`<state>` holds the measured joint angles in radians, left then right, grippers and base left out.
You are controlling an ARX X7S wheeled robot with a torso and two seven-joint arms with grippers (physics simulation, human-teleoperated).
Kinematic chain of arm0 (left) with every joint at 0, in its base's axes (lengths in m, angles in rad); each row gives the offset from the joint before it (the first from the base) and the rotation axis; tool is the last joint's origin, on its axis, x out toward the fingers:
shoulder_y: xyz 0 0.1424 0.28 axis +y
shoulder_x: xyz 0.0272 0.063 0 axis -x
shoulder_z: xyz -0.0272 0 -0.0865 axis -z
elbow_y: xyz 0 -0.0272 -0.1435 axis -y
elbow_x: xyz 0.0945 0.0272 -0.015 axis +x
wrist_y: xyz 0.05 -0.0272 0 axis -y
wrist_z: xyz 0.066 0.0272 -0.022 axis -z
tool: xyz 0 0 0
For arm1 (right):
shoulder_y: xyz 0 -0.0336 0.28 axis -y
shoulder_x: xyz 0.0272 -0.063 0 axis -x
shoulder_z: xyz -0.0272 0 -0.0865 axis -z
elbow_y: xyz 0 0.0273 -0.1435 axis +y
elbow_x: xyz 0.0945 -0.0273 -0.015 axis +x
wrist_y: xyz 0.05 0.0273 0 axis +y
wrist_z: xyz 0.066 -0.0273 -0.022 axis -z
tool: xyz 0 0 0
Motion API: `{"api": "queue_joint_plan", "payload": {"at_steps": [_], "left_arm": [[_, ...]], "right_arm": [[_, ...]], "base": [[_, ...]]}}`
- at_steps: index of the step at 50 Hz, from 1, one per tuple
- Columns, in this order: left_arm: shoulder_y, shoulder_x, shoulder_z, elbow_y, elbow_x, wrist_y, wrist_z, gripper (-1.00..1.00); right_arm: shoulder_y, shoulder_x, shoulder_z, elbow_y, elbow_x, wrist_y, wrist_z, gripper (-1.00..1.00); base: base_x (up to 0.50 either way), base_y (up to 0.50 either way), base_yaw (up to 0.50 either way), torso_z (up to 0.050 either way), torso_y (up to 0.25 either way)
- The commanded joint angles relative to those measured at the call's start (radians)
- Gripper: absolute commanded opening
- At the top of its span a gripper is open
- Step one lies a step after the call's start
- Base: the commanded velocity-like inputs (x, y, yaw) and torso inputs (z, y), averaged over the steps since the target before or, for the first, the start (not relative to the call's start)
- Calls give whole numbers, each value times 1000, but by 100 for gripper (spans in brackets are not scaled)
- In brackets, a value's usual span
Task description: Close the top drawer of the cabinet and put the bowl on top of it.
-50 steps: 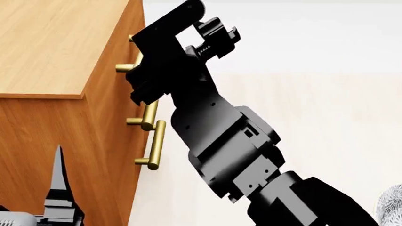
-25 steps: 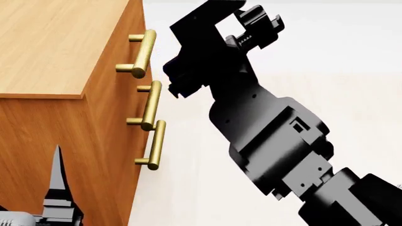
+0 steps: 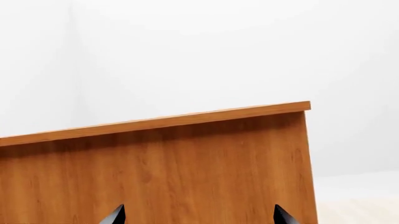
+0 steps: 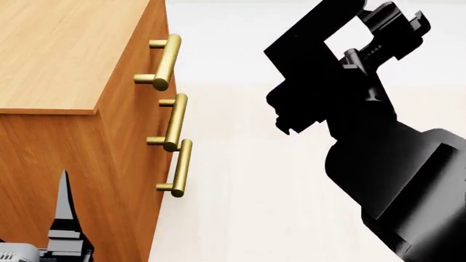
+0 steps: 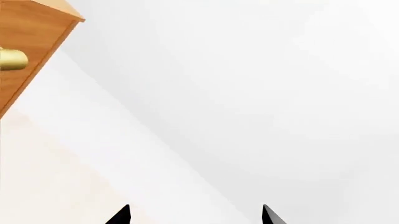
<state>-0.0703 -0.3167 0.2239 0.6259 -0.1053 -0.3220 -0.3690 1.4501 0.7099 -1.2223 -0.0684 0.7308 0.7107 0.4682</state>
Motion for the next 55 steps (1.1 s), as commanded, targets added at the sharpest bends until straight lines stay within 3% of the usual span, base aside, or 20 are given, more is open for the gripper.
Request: {"api": "queue_joint_plan", "payload": {"at_steps": [1, 15, 38, 55], "left_arm": [[0, -4, -2, -6, -2, 8, -5, 100], [-5, -5, -1, -6, -7, 7, -11, 100], [-5, -7, -5, -35, -16, 31, -20, 100], [-3, -9, 2, -44, -15, 37, -27, 100]], "right_arm": [[-37, 222, -21, -241, 45, 85, 48, 100], [-76, 412, -12, -423, 119, 143, 115, 100], [-209, 705, -29, -613, 199, 55, 221, 100], [-381, 841, -162, -627, 166, -146, 285, 100]], "base": [[0, 0, 0, 0, 0], [0, 0, 0, 0, 0], [0, 0, 0, 0, 0], [0, 0, 0, 0, 0]]}}
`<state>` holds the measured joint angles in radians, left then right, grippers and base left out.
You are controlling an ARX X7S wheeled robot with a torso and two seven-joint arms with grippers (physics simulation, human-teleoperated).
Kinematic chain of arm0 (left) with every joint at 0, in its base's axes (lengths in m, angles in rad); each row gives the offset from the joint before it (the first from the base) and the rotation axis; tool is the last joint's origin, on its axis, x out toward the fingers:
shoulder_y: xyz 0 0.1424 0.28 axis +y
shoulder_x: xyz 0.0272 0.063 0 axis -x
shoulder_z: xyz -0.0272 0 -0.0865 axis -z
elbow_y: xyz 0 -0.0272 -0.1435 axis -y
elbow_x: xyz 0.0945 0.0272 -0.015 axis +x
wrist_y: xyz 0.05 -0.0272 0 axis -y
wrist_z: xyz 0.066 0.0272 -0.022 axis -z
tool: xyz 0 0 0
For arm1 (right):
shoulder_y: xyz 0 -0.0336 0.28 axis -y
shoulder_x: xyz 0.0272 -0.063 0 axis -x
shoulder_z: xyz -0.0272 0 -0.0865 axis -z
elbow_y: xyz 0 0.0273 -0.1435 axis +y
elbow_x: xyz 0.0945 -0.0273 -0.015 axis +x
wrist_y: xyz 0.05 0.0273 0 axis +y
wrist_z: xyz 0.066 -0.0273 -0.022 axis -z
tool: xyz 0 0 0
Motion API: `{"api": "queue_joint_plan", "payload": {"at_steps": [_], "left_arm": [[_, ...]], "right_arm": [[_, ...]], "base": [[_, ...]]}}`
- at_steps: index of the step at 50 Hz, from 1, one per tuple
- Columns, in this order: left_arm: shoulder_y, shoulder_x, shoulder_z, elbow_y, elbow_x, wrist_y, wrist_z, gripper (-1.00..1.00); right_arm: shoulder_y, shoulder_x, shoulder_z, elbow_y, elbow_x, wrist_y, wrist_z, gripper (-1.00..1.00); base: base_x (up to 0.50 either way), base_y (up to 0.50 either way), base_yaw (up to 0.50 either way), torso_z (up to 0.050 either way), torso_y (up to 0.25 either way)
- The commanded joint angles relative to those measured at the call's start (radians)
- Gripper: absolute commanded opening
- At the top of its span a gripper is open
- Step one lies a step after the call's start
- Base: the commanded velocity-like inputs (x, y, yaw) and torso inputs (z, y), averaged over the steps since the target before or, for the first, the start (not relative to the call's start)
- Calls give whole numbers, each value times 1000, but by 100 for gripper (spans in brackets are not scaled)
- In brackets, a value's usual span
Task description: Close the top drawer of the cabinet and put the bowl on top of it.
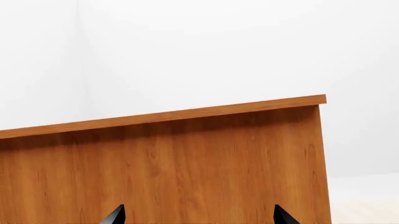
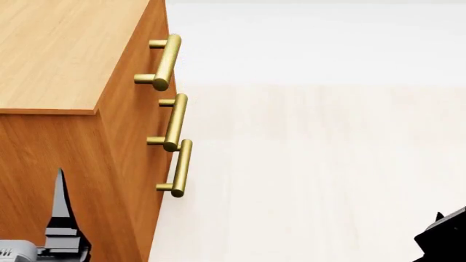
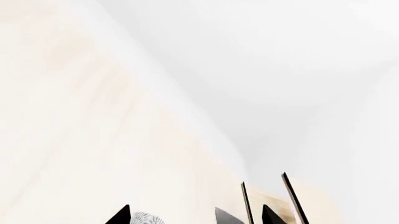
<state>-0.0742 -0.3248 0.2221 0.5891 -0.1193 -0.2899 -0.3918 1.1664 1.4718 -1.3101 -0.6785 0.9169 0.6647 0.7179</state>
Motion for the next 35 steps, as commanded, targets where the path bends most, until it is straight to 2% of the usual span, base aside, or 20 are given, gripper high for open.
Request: {"api": "queue_joint_plan", "payload": {"at_steps": [1, 35], "left_arm": [[1, -1, 5, -4, -1, 3, -5, 100], [-4, -7, 25, -13, 6, 6, -16, 100]], "right_arm": [[-106, 80, -82, -13, -24, -111, 38, 100], [-227, 48, -183, 131, -66, -286, 53, 100]], "base": [[0, 0, 0, 0, 0], [0, 0, 0, 0, 0]]}}
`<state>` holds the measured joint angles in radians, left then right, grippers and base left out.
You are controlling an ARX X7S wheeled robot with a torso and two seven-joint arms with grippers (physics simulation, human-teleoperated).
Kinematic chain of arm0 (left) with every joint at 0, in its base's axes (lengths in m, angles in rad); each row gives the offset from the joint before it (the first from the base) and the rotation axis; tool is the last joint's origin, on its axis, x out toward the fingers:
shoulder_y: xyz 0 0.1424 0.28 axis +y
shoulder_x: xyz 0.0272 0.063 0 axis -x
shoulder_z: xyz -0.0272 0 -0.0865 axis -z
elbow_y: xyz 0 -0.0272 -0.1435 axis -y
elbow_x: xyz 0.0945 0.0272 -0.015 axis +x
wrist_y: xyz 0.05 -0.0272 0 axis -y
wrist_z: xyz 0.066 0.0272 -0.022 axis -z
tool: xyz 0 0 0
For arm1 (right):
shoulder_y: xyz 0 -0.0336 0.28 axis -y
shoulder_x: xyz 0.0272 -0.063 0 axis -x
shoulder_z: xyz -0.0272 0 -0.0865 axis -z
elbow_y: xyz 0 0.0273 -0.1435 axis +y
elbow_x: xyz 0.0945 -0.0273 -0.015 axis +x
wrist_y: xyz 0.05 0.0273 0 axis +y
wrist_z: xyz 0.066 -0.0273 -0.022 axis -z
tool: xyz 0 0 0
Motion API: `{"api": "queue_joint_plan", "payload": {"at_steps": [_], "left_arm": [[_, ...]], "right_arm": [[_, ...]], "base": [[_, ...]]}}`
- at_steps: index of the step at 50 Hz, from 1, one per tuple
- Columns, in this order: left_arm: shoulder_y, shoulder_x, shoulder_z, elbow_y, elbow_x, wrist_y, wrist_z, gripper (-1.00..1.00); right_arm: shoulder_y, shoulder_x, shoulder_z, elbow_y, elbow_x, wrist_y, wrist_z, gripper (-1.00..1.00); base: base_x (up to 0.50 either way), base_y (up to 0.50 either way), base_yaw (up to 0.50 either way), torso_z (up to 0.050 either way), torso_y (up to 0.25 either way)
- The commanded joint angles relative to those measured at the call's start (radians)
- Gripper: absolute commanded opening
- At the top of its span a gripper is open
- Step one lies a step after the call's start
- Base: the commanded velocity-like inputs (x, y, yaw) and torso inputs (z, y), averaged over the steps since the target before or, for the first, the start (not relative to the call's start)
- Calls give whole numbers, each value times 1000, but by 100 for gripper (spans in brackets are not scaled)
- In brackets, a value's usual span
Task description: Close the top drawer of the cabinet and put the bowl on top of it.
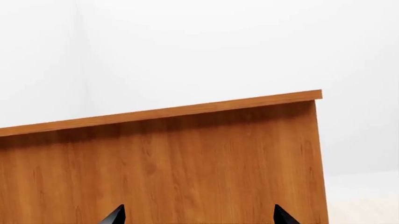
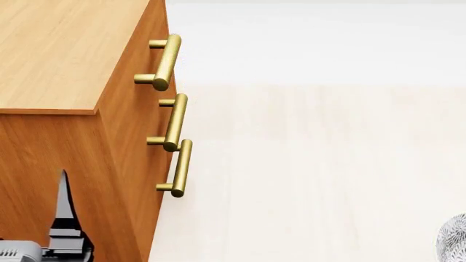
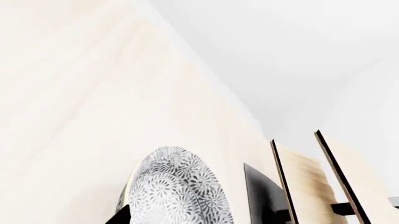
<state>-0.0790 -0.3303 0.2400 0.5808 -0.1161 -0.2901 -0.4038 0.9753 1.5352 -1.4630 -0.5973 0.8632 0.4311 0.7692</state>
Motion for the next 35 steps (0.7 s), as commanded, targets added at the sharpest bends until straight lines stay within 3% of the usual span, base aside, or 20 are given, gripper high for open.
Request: {"api": "queue_joint_plan", "payload": {"at_steps": [1, 18, 35], "left_arm": [[1, -2, 6, -5, 1, 5, -4, 100], [0, -5, 12, -3, -1, 2, -9, 100], [-7, -6, 23, 0, -1, -4, -14, 100]], "right_arm": [[-37, -16, -30, 53, -12, -56, 0, 100], [-47, -107, -36, 133, -16, -60, -23, 100], [-114, -156, -65, 250, -16, -171, -26, 100]], "base": [[0, 0, 0, 0, 0], [0, 0, 0, 0, 0], [0, 0, 0, 0, 0]]}}
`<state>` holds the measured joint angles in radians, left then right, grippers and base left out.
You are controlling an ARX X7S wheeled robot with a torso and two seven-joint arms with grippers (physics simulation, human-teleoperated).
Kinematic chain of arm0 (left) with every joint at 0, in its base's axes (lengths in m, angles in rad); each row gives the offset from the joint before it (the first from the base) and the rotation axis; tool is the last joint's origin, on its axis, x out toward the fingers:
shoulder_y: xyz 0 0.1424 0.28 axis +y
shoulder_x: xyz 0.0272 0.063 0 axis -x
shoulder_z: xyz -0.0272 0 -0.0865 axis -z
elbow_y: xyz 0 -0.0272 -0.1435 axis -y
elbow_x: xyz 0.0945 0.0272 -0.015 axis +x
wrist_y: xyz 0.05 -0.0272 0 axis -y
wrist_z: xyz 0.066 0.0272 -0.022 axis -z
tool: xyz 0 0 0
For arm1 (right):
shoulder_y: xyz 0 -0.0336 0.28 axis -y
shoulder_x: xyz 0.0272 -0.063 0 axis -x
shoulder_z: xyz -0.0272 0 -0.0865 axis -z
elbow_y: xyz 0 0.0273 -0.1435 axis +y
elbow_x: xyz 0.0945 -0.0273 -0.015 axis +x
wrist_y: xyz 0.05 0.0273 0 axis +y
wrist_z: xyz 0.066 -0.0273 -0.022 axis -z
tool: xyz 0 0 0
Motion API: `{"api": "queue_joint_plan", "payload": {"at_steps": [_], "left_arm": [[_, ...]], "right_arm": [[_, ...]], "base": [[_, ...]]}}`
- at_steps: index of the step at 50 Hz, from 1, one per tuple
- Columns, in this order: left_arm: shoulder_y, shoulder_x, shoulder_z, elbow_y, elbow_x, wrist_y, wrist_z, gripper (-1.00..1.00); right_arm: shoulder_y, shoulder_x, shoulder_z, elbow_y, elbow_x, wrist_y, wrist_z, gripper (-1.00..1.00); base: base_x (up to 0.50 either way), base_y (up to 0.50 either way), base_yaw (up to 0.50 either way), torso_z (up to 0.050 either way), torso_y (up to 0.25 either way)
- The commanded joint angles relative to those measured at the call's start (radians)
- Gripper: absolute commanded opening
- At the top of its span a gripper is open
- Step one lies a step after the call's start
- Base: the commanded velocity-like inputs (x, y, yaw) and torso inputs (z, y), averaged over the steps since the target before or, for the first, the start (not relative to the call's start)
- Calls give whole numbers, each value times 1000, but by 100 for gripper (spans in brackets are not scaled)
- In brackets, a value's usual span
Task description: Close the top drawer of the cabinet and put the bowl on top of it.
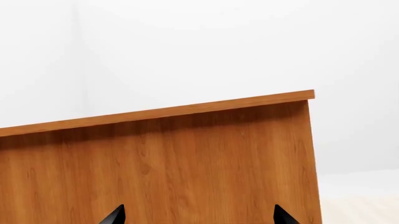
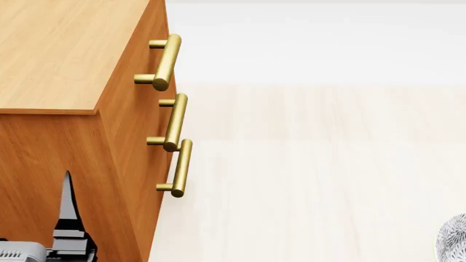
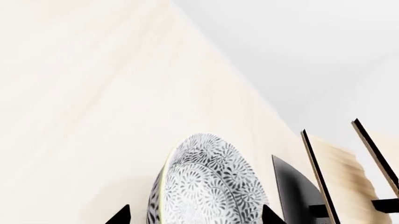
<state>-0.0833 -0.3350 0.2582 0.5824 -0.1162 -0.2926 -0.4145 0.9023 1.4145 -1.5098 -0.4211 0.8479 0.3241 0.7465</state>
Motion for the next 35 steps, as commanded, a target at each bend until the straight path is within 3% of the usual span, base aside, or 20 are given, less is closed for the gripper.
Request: {"api": "queue_joint_plan", "payload": {"at_steps": [1, 35], "left_arm": [[-3, -1, 5, 1, -2, -4, -3, 100], [-4, -5, 16, -20, -4, 14, -11, 100]], "right_arm": [[-45, -39, -20, 82, -3, -69, -4, 100], [-98, -64, -38, 146, 0, -134, -8, 100]], "base": [[0, 0, 0, 0, 0], [0, 0, 0, 0, 0]]}}
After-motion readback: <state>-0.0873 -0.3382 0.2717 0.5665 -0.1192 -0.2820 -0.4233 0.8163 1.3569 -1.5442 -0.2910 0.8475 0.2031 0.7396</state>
